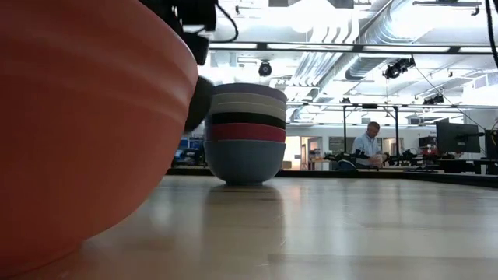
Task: Nest bowls inside each other
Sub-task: Stack the top black bowl on top of the violet bowl
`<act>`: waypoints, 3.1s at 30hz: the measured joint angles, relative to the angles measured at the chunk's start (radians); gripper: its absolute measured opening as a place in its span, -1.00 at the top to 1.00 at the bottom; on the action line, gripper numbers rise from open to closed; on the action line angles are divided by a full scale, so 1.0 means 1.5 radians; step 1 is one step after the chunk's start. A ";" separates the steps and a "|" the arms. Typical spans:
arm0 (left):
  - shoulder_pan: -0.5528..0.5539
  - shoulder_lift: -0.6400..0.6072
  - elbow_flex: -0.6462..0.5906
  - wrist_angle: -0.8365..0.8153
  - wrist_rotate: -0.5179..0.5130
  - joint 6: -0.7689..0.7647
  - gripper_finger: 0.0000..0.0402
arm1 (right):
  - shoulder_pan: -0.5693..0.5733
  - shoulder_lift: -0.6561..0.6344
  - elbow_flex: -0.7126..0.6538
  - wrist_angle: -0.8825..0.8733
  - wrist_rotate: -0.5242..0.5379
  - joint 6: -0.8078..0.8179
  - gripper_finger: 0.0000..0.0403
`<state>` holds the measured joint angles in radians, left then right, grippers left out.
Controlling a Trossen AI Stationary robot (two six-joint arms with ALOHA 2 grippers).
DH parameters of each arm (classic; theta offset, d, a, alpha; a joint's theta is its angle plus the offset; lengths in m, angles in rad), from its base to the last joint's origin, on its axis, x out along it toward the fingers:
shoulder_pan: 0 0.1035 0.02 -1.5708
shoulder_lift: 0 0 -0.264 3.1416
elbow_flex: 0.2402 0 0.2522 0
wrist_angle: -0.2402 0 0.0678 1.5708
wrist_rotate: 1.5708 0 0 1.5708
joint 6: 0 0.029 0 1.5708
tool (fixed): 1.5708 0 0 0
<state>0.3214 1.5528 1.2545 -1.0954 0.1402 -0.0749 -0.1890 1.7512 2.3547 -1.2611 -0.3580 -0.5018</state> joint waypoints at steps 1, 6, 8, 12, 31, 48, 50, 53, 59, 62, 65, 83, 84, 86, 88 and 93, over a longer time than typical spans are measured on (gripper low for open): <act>0.000 0.000 0.016 -0.020 0.000 0.005 0.99 | 0.000 -0.009 0.000 0.000 -0.002 0.000 0.55; -0.002 0.000 0.098 -0.116 -0.002 0.023 1.00 | 0.000 -0.051 0.000 -0.006 -0.004 0.003 0.55; -0.002 0.000 0.133 -0.143 -0.003 0.031 1.00 | 0.000 -0.065 0.000 -0.006 -0.005 0.004 0.55; 0.002 0.000 0.209 -0.170 -0.012 0.051 1.00 | 0.000 -0.087 0.000 -0.011 -0.004 0.018 0.55; 0.127 0.108 0.447 -0.150 0.038 0.145 1.00 | 0.000 -0.159 0.000 -0.015 0.000 0.050 0.55; 0.192 0.343 0.673 -0.205 0.117 0.202 1.00 | 0.000 -0.170 0.000 -0.074 0.000 0.042 0.55; 0.193 0.358 0.688 -0.219 0.115 0.202 1.00 | 0.000 -0.170 0.000 -0.077 0.000 0.037 0.55; 0.196 0.373 0.699 -0.227 0.113 0.207 1.00 | 0.000 -0.170 0.000 -0.081 0.000 0.032 0.55; 0.196 0.397 0.699 -0.235 0.109 0.208 1.00 | 0.000 -0.170 0.000 -0.094 0.000 0.020 0.55; 0.196 0.405 0.699 -0.236 0.102 0.206 1.00 | 0.000 -0.170 0.000 -0.098 0.000 0.020 0.55; 0.196 0.408 0.699 -0.244 0.075 0.204 1.00 | 0.000 -0.170 0.000 -0.100 0.000 0.020 0.55; 0.182 0.409 0.699 -0.268 0.038 0.191 1.00 | 0.000 -0.170 -0.049 -0.091 -0.008 0.020 0.55; 0.181 0.411 0.699 -0.268 0.038 0.190 1.00 | 0.000 -0.170 -0.052 -0.089 -0.008 0.020 0.55; 0.178 0.419 0.699 -0.269 0.039 0.185 1.00 | 0.000 -0.172 -0.054 -0.090 -0.008 0.020 0.55; 0.175 0.430 0.698 -0.270 0.039 0.183 1.00 | 0.000 -0.174 -0.054 -0.087 -0.009 0.020 0.55; 0.169 0.455 0.698 -0.268 0.046 0.194 1.00 | 0.000 -0.181 -0.054 -0.086 -0.014 0.020 0.55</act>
<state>0.5743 2.2357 2.3013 -1.4980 0.2087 0.2154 -0.1890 1.4800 2.2742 -1.3901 -0.3793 -0.4721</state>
